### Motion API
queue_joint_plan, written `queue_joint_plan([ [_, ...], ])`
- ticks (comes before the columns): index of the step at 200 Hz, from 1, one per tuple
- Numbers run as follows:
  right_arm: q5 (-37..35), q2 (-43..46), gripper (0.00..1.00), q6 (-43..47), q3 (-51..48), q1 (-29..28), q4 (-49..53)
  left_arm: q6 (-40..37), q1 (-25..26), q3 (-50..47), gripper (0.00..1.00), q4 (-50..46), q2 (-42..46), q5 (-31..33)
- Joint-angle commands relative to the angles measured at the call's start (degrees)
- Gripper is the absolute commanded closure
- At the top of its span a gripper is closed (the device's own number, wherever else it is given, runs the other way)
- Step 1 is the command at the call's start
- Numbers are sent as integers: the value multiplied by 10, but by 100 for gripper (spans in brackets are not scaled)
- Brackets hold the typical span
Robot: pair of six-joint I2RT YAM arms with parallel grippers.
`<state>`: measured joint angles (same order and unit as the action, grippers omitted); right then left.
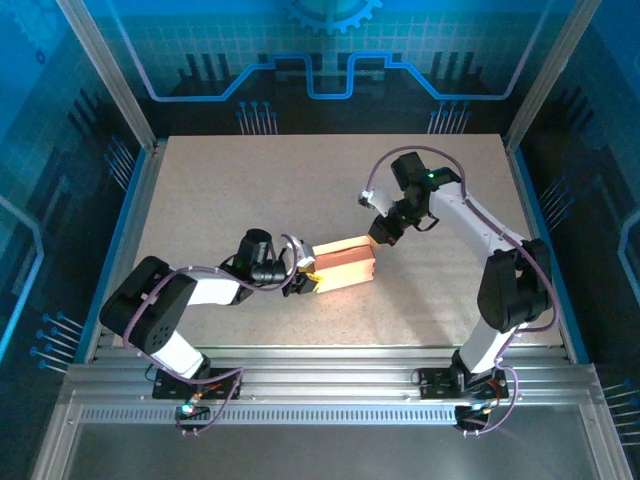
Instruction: Fold the paper box
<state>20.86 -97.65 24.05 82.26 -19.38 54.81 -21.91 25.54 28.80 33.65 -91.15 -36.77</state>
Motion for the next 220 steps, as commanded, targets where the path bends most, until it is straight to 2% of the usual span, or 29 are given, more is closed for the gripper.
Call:
queue_joint_plan([
  [1, -15, 21, 100, -62, 1, -23, -11, 6, -5, 14, 72, 5, -9, 18],
  [46, -120, 60, 100, -171, -25, -71, -49, 7, -3, 8, 73, 31, -11, 48],
  [75, -162, 81, 100, -238, -40, -111, -67, 6, 1, 6, 73, 43, -12, 63],
  [100, -175, 86, 100, -293, -44, -122, -66, 5, 6, 3, 74, 57, -17, 71],
  [153, -209, 98, 100, -348, -65, -127, -70, 12, 9, 2, 74, 73, -24, 78],
  [220, -250, 157, 100, -347, -207, -132, -216, 35, 10, 2, 74, 93, -38, 71],
])
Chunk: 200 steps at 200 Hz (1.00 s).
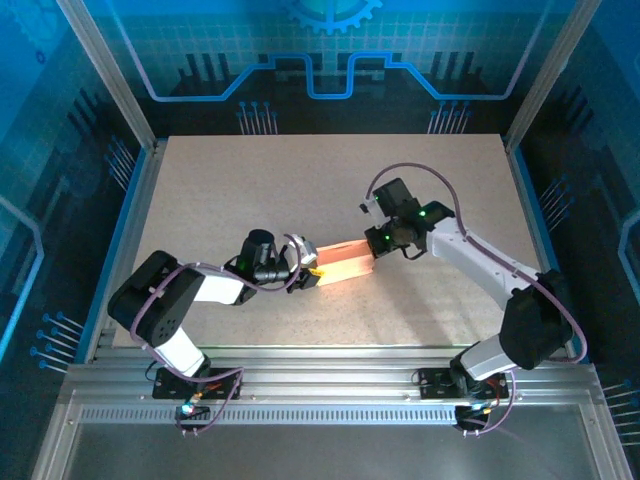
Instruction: Fold the paper box
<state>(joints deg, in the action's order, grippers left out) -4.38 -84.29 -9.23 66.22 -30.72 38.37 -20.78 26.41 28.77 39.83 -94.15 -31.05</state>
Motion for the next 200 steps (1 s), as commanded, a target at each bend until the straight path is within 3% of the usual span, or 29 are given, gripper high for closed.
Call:
queue_joint_plan([
  [1, 1, 25, 100, -15, -50, -18, -55, 24, 2, 2, 74, 31, -9, 14],
  [65, -19, 86, 100, -30, -162, -18, -190, 39, 9, 11, 73, 38, -22, 16],
  [110, -27, 93, 100, -42, -194, -19, -207, 78, 15, 10, 53, 71, -26, 23],
  [168, -44, 94, 100, -43, -169, -19, -185, 76, 18, -8, 27, 68, 14, 63],
  [200, -48, 86, 100, -48, -139, -19, -148, 65, 17, -22, 21, 66, 34, 84],
])
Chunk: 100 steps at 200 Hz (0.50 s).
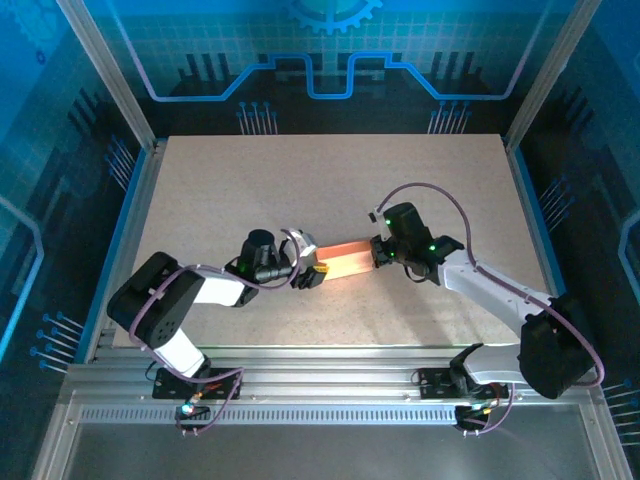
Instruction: Fold the paper box
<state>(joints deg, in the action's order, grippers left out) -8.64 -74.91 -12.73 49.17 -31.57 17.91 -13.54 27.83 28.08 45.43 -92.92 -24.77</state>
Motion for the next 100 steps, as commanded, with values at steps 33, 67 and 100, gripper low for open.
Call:
queue_joint_plan([
  [33, 0, -17, 100, -15, 67, -12, 96, -9, 3, -20, 30, 27, 9, 29],
  [67, 1, -23, 100, -11, 83, -12, 121, -6, 4, -21, 37, 59, -18, 29],
  [100, -3, -29, 100, -10, 79, -12, 120, -3, 4, -22, 35, 65, -23, 25],
])
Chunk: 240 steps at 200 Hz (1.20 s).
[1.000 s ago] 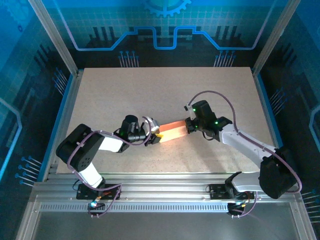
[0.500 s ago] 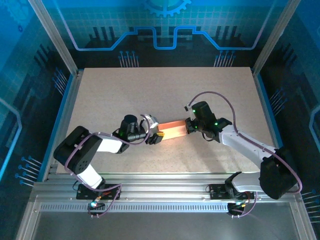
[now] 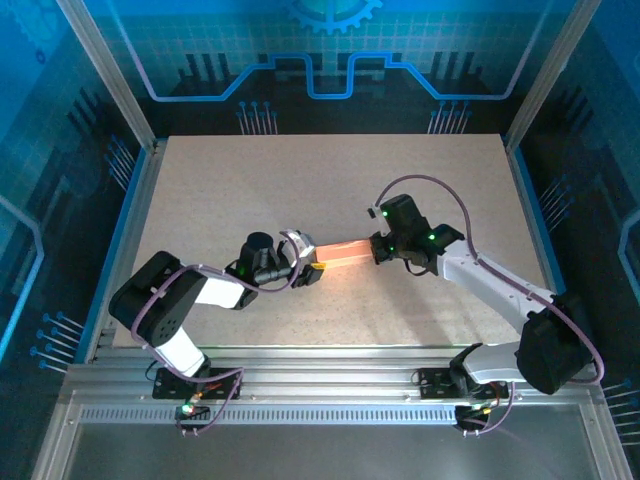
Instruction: Fold the paper box
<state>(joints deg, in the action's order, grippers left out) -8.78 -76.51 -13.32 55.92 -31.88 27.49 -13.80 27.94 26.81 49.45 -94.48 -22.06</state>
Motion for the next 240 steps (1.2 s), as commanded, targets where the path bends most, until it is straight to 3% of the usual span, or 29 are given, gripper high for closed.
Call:
queue_joint_plan([
  [1, -2, -13, 100, -4, 11, -9, 24, 0, 3, -9, 34, 24, -7, -3],
  [35, -5, -32, 100, -6, 20, -9, 25, 10, 3, -12, 21, 22, 1, -7],
  [65, -9, -50, 100, -4, 37, -9, 32, 11, 3, -17, 1, 3, 27, 4],
  [124, -12, -73, 100, -7, 71, -8, 58, 8, -2, -57, 1, -35, 101, 49],
  [154, -16, -84, 100, -12, 86, -7, 75, 63, -23, -92, 1, -29, 147, 53],
  [214, -13, -96, 100, -34, 101, -7, 93, 183, -24, -60, 1, -294, 355, 156],
  [240, -13, -97, 100, -41, 106, -7, 101, 179, -21, 3, 1, -453, 417, 174],
])
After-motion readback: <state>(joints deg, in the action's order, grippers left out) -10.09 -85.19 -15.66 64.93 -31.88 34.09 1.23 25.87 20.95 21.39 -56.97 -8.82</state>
